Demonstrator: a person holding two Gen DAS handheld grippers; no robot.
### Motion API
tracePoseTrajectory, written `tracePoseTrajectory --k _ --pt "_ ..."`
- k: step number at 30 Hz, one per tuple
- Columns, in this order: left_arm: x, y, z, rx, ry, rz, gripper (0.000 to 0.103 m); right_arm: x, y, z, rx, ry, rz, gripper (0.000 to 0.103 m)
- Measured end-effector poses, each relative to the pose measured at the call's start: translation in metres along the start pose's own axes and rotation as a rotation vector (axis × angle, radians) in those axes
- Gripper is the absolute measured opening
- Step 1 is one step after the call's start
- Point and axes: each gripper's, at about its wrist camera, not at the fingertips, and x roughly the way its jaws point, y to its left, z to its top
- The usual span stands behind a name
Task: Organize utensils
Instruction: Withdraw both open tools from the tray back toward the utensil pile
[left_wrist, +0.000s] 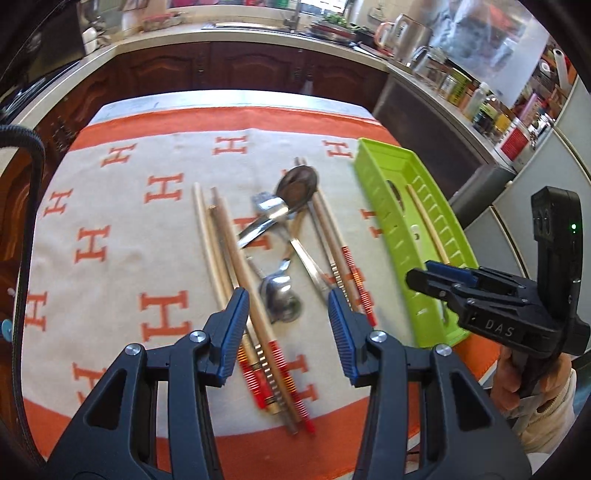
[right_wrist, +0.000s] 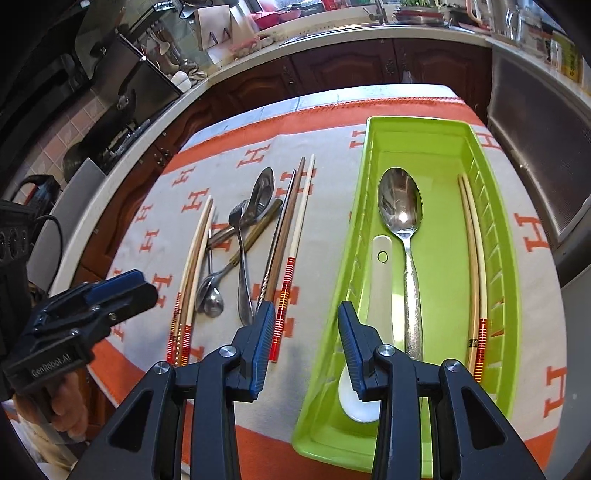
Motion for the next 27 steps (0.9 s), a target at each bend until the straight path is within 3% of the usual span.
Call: tracePoseTrajectory --k 21,27 --pt "-0.010 0.040 -0.009 -0.072 -0.021 0.008 0.041 0.006 0.021 -0.001 -0.028 0.038 -0.033 0.040" --pt "-0.006 0.055 -0.009 -0.101 -0.018 0.017 0.041 -0.003 0.027 0.009 -0.048 -0.018 -0.082 0.040"
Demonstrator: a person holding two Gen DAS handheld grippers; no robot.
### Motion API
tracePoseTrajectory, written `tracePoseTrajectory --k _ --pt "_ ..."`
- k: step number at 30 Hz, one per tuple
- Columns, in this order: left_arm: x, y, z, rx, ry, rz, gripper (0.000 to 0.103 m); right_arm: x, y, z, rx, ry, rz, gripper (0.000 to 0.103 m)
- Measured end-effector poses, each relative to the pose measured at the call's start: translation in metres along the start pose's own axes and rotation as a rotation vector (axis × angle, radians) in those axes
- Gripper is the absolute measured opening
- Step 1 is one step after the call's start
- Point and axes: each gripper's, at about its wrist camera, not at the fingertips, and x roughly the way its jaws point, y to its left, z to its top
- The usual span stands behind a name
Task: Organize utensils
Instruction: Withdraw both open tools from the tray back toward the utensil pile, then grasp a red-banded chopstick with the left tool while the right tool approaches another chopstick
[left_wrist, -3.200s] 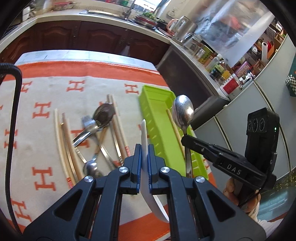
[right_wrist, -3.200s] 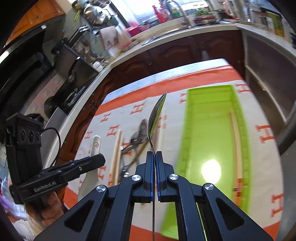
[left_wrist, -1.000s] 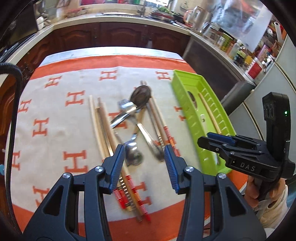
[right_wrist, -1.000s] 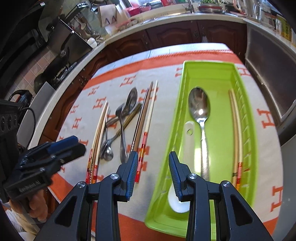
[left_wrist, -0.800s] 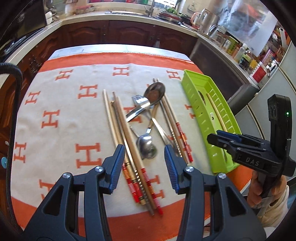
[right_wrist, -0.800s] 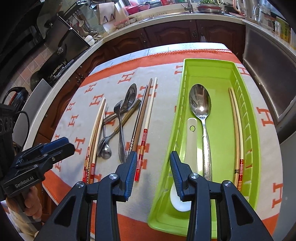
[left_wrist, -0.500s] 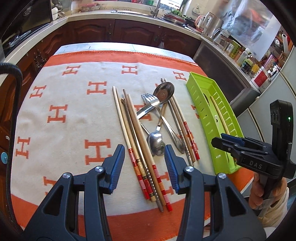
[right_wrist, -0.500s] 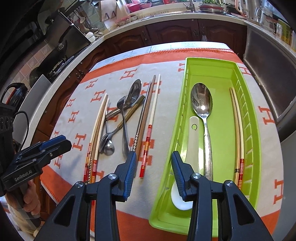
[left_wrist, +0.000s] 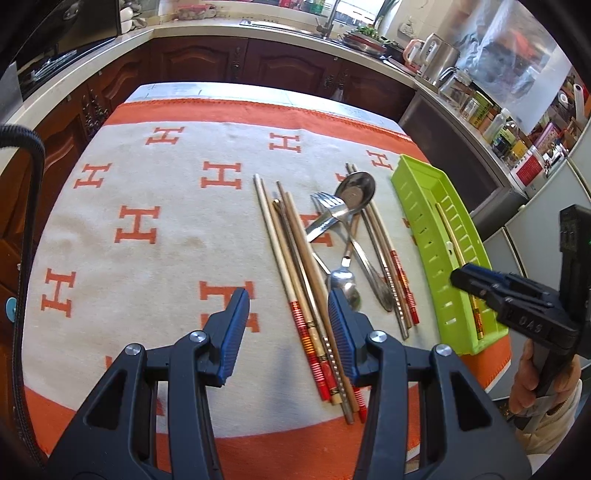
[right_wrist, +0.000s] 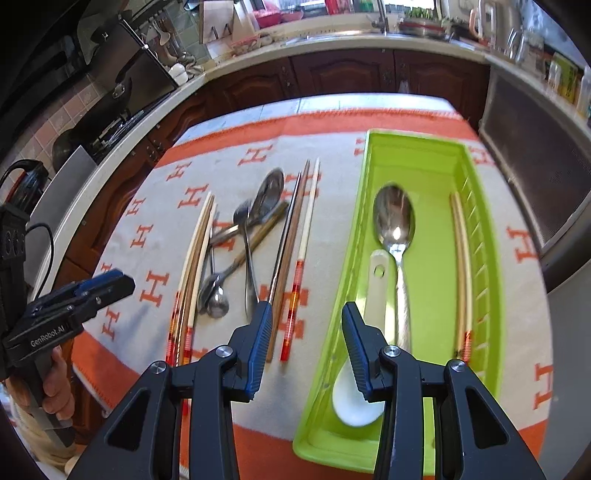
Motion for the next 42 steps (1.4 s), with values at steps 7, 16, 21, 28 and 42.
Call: tracePoseTrajectory --k 7,16,21,28,42 --pt "0.018 0.014 0.001 -0.025 0.015 -0.010 0.040 -0.003 0.021 0.022 -0.046 -0.037 0.055 0.040" --pt "0.048 -0.001 0.004 0.047 0.049 0.005 0.026 0.034 0.065 0.026 -0.102 0.032 0.154 0.034" --pt "0.061 -0.006 0.003 0.086 0.060 0.058 0.026 0.051 0.074 0.020 -0.110 0.064 0.171 0.034" --pt "0.070 -0.005 0.002 0.094 0.050 0.099 0.026 0.062 0.073 0.017 -0.103 0.077 0.183 0.034" --pt "0.080 -0.011 0.016 0.106 0.041 0.184 0.027 0.067 0.068 0.014 -0.093 0.080 0.185 0.034"
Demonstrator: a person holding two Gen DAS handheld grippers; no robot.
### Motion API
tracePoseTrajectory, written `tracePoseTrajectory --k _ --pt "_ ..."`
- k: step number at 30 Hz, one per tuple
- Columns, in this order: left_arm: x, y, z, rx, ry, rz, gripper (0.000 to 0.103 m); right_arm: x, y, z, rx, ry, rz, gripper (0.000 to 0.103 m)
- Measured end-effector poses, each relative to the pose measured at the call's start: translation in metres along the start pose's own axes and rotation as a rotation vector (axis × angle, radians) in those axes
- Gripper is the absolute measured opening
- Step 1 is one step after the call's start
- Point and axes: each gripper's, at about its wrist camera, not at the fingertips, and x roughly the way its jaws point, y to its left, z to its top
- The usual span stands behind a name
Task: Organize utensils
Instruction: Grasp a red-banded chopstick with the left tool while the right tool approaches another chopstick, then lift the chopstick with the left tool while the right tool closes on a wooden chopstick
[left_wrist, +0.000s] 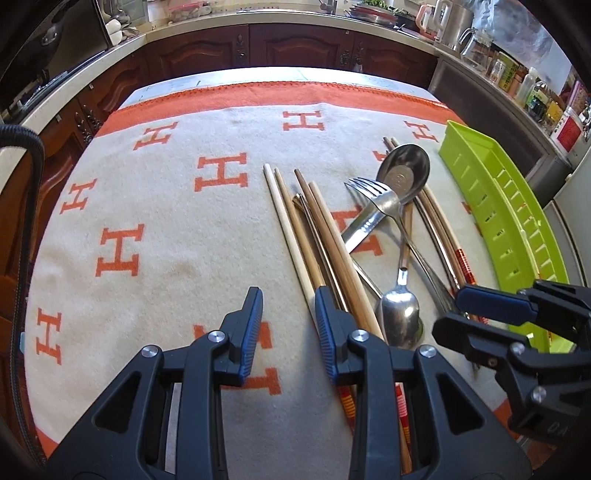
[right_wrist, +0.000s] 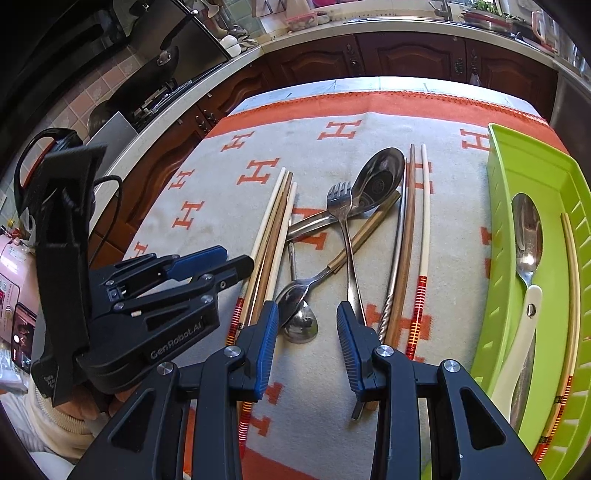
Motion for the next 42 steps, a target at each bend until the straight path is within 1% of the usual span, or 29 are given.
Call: tracePoseTrajectory --k 3,4,5,6,7,11,17,19,20,22,27,30,34,39,42 --pt "0.003 -0.003 0.005 0.007 0.016 0.016 0.027 -0.001 -0.002 0.000 0.007 -0.003 0.000 0.034" --pt "0.009 -0.005 0.008 0.011 0.047 0.029 0.027 -0.002 -0.002 0.000 0.008 -0.004 0.001 0.034" --pt "0.010 -0.008 0.010 0.020 0.043 0.049 0.027 -0.003 -0.003 0.000 0.010 -0.007 0.001 0.034" --pt "0.012 -0.010 0.013 0.028 0.055 0.066 0.027 -0.004 -0.003 0.001 0.010 -0.010 0.002 0.034" --pt "0.013 -0.011 0.015 0.028 0.058 0.072 0.027 -0.005 -0.003 0.001 0.011 -0.013 0.003 0.034" --pt "0.015 -0.009 0.019 0.013 0.080 0.061 0.026 -0.010 -0.005 0.003 0.013 -0.031 0.012 0.034" --pt "0.008 -0.003 0.007 0.006 0.062 0.050 0.015 -0.012 -0.003 0.006 -0.004 -0.037 0.029 0.034" --pt "0.005 0.001 0.001 -0.008 0.055 0.045 0.009 -0.009 0.000 0.009 -0.013 -0.035 0.037 0.031" --pt "0.004 0.002 -0.001 -0.009 0.053 0.045 0.007 -0.007 0.001 0.011 -0.018 -0.031 0.045 0.027" --pt "0.000 0.006 -0.006 -0.021 0.048 0.036 0.004 -0.001 0.004 0.014 -0.024 -0.021 0.058 0.026" --pt "-0.007 0.015 -0.016 -0.031 0.045 0.024 0.004 0.019 0.010 0.027 -0.040 0.012 0.074 0.016" --pt "-0.011 0.023 -0.022 -0.039 0.042 0.025 0.004 0.031 0.015 0.034 -0.053 0.032 0.061 0.011" --pt "-0.015 0.032 -0.027 -0.050 0.032 0.029 0.004 0.045 0.019 0.039 -0.063 0.062 0.041 0.009" --pt "-0.018 0.039 -0.031 -0.061 0.021 0.011 0.004 0.054 0.025 0.043 -0.074 0.079 0.017 0.009" --pt "-0.019 0.041 -0.032 -0.063 0.014 0.001 0.004 0.062 0.029 0.045 -0.073 0.110 0.016 0.009"
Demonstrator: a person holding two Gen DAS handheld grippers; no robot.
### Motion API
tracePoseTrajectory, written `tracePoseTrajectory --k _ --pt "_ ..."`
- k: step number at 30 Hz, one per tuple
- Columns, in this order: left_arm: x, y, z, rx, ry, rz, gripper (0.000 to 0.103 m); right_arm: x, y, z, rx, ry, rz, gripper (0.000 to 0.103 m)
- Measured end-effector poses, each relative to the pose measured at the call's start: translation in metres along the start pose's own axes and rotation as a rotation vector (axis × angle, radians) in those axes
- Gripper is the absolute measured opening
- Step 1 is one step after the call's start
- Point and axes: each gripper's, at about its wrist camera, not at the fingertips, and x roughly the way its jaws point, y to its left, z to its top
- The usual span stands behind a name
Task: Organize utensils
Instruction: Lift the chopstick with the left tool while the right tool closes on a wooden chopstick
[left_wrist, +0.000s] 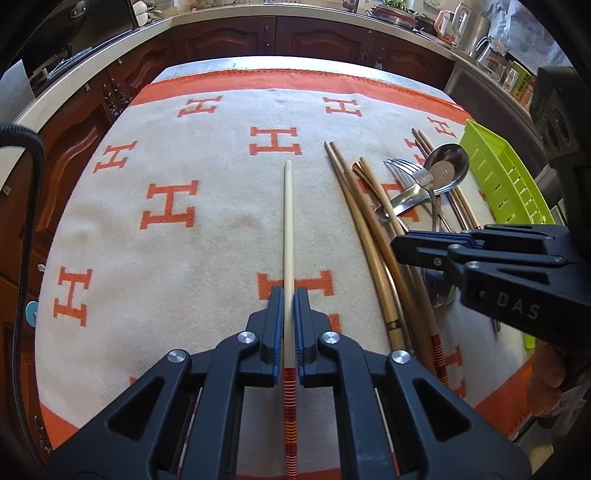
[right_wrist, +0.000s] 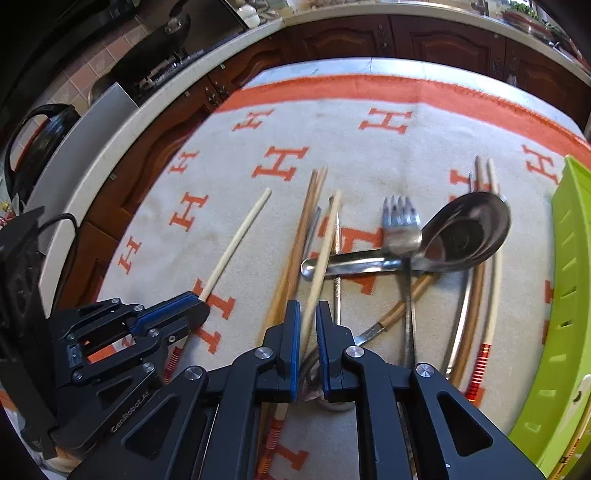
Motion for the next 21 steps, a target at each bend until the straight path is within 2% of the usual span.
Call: tracePoseTrajectory --k 5,12,17,21 --pt "0.000 0.001 -0.001 -0.002 -0.011 -0.010 0.004 0.003 0.007 0.002 -0.015 -0.002 -0.026 0.009" --pt "-0.001 0.002 0.000 -0.029 -0.012 -0.023 0.003 0.000 -0.003 0.002 0.072 -0.014 0.015 0.005" --pt "-0.004 0.007 0.003 -0.097 0.018 -0.102 0.003 -0.022 -0.011 -0.002 0.117 -0.060 0.059 0.005" --pt "-0.014 -0.001 0.004 -0.111 0.016 -0.154 0.003 -0.048 -0.023 -0.009 0.172 -0.100 0.108 0.005"
